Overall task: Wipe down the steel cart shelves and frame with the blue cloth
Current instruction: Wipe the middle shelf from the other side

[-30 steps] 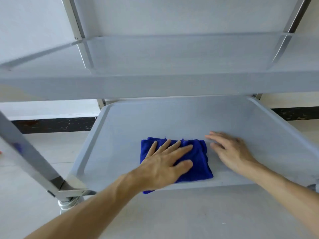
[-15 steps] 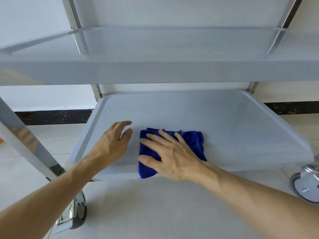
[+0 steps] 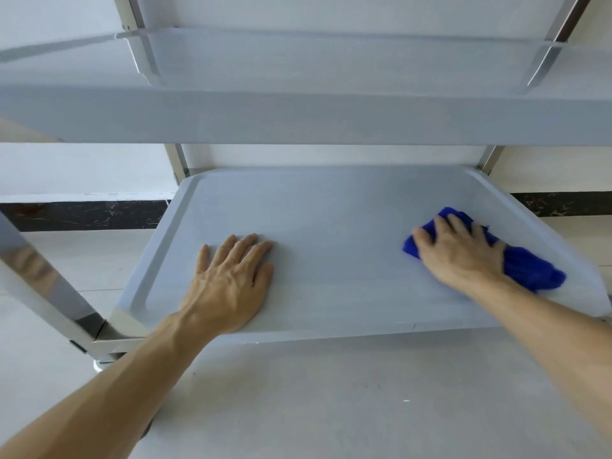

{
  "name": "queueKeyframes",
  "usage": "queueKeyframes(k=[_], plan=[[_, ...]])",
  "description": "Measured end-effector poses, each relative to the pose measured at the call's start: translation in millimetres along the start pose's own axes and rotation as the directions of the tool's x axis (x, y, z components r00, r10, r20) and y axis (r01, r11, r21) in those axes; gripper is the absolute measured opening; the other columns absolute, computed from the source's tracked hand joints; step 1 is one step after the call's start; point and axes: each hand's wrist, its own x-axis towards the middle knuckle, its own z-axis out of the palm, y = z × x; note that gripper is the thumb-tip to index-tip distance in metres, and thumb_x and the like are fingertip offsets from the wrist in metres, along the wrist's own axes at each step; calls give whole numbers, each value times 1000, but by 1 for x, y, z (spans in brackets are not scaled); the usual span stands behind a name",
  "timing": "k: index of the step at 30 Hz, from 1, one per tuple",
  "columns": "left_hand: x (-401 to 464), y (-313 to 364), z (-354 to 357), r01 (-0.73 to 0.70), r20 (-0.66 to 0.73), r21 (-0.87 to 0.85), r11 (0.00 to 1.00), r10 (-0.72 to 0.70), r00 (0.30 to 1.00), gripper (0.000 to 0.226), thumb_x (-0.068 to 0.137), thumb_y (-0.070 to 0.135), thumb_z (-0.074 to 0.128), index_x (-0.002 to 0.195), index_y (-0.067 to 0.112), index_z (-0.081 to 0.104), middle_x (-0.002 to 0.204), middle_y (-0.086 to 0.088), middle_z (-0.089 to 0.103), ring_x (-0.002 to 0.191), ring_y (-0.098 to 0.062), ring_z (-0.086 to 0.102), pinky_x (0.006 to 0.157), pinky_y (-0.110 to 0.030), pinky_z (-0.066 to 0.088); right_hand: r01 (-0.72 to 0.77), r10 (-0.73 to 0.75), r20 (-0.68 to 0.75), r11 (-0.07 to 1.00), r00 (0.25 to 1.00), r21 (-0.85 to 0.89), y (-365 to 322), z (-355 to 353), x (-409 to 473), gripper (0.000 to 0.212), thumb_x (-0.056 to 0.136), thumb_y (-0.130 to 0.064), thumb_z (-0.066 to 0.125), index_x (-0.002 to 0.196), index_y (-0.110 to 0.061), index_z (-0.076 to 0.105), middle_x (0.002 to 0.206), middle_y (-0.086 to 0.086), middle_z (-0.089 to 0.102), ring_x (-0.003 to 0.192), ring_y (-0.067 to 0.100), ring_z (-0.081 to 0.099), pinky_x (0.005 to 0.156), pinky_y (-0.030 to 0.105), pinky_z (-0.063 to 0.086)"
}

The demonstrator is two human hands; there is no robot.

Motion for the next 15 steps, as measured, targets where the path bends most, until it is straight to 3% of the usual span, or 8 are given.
queueKeyframes(k=[2, 5, 8, 10, 11, 12, 15], plan=[[0, -1, 1, -1, -25, -4, 1000, 1, 1000, 48, 100, 48, 21, 146, 39, 32, 156, 15, 29, 147, -13, 17, 119, -46, 11, 41, -42, -13, 999, 999, -9, -40, 4, -2, 62, 93, -56, 18, 136, -19, 43, 152, 4, 35, 140, 38, 26, 110, 67, 21], [1, -1, 1, -4, -26, -10, 1000, 3, 1000, 47, 100, 49, 22, 145, 41, 33, 155, 18, 30, 145, -10, 18, 119, -45, 11, 343, -343, -65, 939, 937, -19, -84, 16, -22, 66, 96, -60, 26, 149, -23, 36, 162, -3, 27, 148, 28, 21, 117, 58, 18], [0, -2, 0, 1, -14, -22, 1000, -1, 1000, 47, 100, 50, 22, 145, 43, 32, 156, 19, 28, 147, -10, 16, 120, -44, 10, 700, -693, -104, 714, 713, 40, -86, 19, -48, 72, 92, -68, 23, 149, -28, 39, 161, -10, 31, 151, 14, 20, 122, 46, 17], [1, -5, 0, 6, -6, -17, 1000, -6, 1000, 49, 99, 52, 20, 146, 45, 29, 156, 22, 25, 147, -9, 14, 121, -43, 9, 818, -815, -74, 570, 575, 82, -66, 15, -41, 70, 91, -71, 24, 147, -33, 43, 159, -15, 33, 149, 7, 22, 122, 37, 17], [2, -6, 1, 4, -5, -12, 1000, -4, 1000, 49, 98, 53, 19, 146, 46, 29, 156, 23, 24, 148, -8, 13, 121, -42, 9, 826, -823, -74, 559, 564, 79, -55, 13, -28, 68, 92, -72, 27, 146, -35, 46, 158, -15, 35, 148, 7, 25, 120, 34, 18], [2, -6, 2, 4, -6, -10, 1000, -4, 1000, 50, 98, 54, 18, 146, 46, 28, 156, 23, 23, 148, -7, 12, 121, -42, 9, 801, -796, -90, 594, 599, 72, -43, 10, -11, 64, 93, -71, 32, 144, -35, 48, 157, -12, 37, 147, 8, 30, 119, 33, 20], [3, -5, 3, 26, -13, -16, 1000, -26, 1000, 50, 99, 55, 12, 146, 46, 26, 157, 24, 21, 148, -6, 10, 121, -41, 6, 552, -536, -147, 826, 831, 112, -11, 2, 48, 56, 95, -61, 43, 143, -34, 50, 157, -6, 39, 145, 13, 34, 119, 33, 22]])
